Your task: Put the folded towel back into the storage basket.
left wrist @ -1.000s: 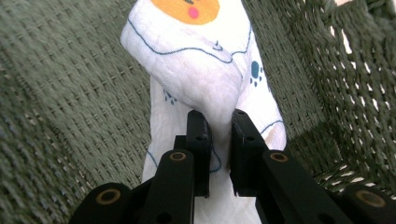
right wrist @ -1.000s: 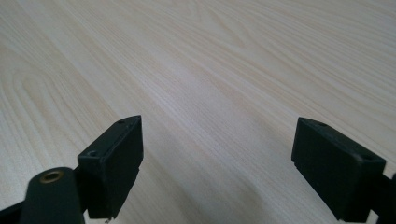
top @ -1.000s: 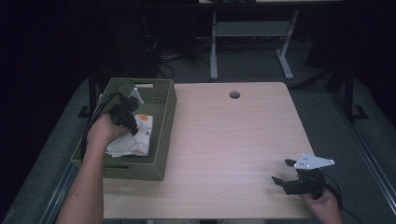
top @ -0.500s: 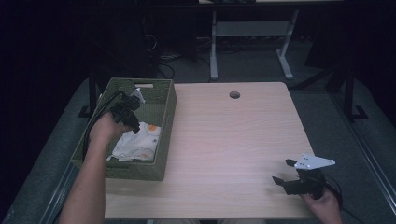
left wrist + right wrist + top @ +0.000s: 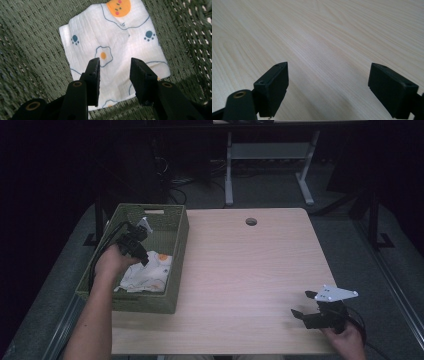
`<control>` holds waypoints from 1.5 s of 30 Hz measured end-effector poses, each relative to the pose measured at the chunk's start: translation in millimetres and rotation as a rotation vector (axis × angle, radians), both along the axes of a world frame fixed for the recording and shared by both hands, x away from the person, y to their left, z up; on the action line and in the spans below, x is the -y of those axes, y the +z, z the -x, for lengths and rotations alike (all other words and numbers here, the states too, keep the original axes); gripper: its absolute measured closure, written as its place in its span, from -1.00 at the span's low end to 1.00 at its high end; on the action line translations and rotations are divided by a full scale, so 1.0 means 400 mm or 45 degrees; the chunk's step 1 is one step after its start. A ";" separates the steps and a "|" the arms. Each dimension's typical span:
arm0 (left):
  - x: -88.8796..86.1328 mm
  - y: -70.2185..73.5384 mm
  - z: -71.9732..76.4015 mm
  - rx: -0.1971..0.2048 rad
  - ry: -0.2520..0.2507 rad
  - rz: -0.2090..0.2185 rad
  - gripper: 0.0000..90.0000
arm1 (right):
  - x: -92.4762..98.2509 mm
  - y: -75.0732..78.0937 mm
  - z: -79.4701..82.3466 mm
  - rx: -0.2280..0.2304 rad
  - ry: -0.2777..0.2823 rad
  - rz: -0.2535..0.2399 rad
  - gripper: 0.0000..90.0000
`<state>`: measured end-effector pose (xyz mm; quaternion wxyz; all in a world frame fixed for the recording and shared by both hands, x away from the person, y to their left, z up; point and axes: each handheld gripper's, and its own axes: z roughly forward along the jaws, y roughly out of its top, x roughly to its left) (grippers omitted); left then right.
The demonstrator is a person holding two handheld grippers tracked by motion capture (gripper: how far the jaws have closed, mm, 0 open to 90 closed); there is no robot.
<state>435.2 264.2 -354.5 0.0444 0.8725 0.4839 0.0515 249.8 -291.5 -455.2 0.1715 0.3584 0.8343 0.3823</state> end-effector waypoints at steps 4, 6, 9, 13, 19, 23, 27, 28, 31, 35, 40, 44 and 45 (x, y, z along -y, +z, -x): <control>-0.002 -0.025 -0.010 -0.022 0.011 0.004 0.51 | 0.000 0.000 0.000 -0.003 -0.002 0.005 -0.64; -0.003 -0.039 -0.018 -0.024 0.026 0.006 0.57 | 0.000 0.000 -0.001 0.004 0.002 0.003 -0.64; 0.000 -0.061 -0.034 -0.042 0.017 0.026 0.66 | 0.003 -0.002 -0.002 0.004 0.003 0.005 -0.64; 0.010 -0.099 -0.052 -0.094 0.021 0.038 0.72 | 0.003 -0.002 -0.002 -0.002 -0.004 -0.001 -0.64; 0.017 -0.144 -0.070 -0.139 0.038 -0.037 0.74 | 0.011 -0.002 0.001 0.005 -0.007 0.000 -0.64; 0.014 -0.169 -0.077 -0.181 0.055 -0.077 0.70 | 0.012 -0.002 0.002 -0.001 -0.011 -0.006 -0.64; 0.012 -0.159 -0.080 -0.165 0.061 -0.053 0.70 | 0.013 -0.001 0.003 0.003 -0.009 -0.006 -0.64; 0.011 -0.154 -0.079 -0.154 0.066 -0.041 0.70 | 0.014 -0.002 0.002 0.004 -0.008 -0.005 -0.64; 0.007 -0.138 -0.077 -0.110 0.069 -0.023 0.70 | 0.012 -0.002 0.002 0.003 -0.009 -0.008 -0.64; -0.005 -0.120 -0.077 -0.063 0.088 0.020 0.70 | 0.008 -0.002 0.001 0.003 -0.007 0.000 -0.64; -0.017 -0.120 -0.085 -0.031 0.100 0.023 0.70 | 0.006 -0.004 0.000 -0.004 -0.008 0.002 -0.64; -0.012 -0.139 -0.095 -0.046 0.099 -0.010 0.70 | 0.009 -0.006 -0.001 -0.005 -0.004 0.002 -0.64; -0.010 -0.143 -0.096 -0.050 0.102 -0.018 0.69 | 0.010 -0.006 0.000 -0.008 -0.009 -0.004 -0.64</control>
